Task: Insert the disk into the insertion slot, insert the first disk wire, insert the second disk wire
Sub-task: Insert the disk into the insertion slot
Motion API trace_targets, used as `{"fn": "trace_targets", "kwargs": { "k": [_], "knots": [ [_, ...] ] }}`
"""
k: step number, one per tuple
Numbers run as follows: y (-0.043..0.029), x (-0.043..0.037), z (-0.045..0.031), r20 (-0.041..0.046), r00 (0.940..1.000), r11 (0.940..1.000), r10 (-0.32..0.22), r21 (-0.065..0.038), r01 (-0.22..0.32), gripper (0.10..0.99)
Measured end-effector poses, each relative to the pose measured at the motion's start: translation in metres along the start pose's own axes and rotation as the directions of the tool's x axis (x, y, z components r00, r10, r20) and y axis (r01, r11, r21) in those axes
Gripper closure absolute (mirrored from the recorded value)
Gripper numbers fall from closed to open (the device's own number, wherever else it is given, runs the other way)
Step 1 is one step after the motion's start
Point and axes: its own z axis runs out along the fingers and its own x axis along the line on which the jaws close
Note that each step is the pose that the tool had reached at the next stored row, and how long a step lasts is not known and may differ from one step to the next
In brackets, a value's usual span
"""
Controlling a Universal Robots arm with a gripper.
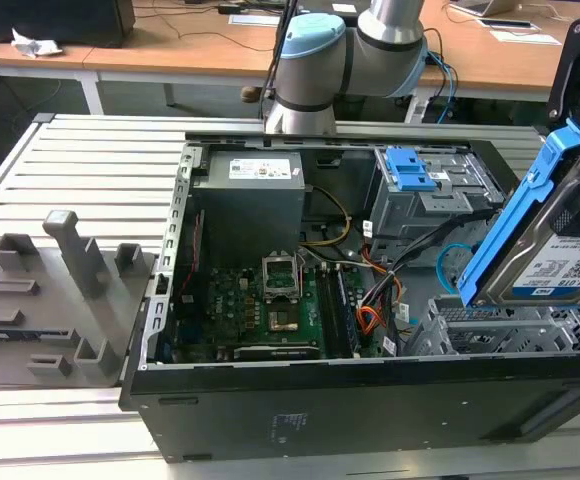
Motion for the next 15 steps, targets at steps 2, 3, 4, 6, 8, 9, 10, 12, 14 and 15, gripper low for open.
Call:
{"fn": "trace_targets", "kwargs": {
  "k": [2, 3, 4, 6, 8, 9, 10, 12, 14, 15],
  "knots": [
    [0.0, 0.0, 0.0014, 0.0, 1.0, 1.0, 0.0, 0.0, 0.0, 0.725],
    [-0.0001, 0.0, 0.002, 0.0, 1.0, 1.0, 0.0, 0.0, 0.0, 0.725],
    [-0.0001, 0.0, 0.0026, -0.0001, 1.0, 1.0, 0.0, 0.0, 0.0, 0.725],
    [-0.0002, 0.0, 0.0043, -0.0001, 1.0, 1.0, 0.0, 0.0, 0.0, 0.725],
    [-0.0002, 0.0, 0.0051, -0.0001, 1.0, 1.0, 0.0, 0.0, 0.0, 0.725],
    [-0.0002, 0.0, 0.0057, -0.0001, 1.0, 1.0, 0.0, 0.0, 0.0, 0.725],
    [-0.0002, 0.0, 0.0063, -0.0001, 1.0, 1.0, 0.0, 0.0, 0.0, 0.725],
    [-0.0003, 0.0, 0.0074, 0.0, 1.0, 1.0, 0.0, 0.0, 0.0, 0.725],
    [-0.0003, 0.0, 0.0093, 0.0, 1.0, 1.0, 0.0, 0.0, 0.0, 0.725],
    [-0.0004, -0.0001, 0.0099, -0.0001, 1.0, 1.0, 0.0, 0.0, 0.0, 0.725]
  ]
}}
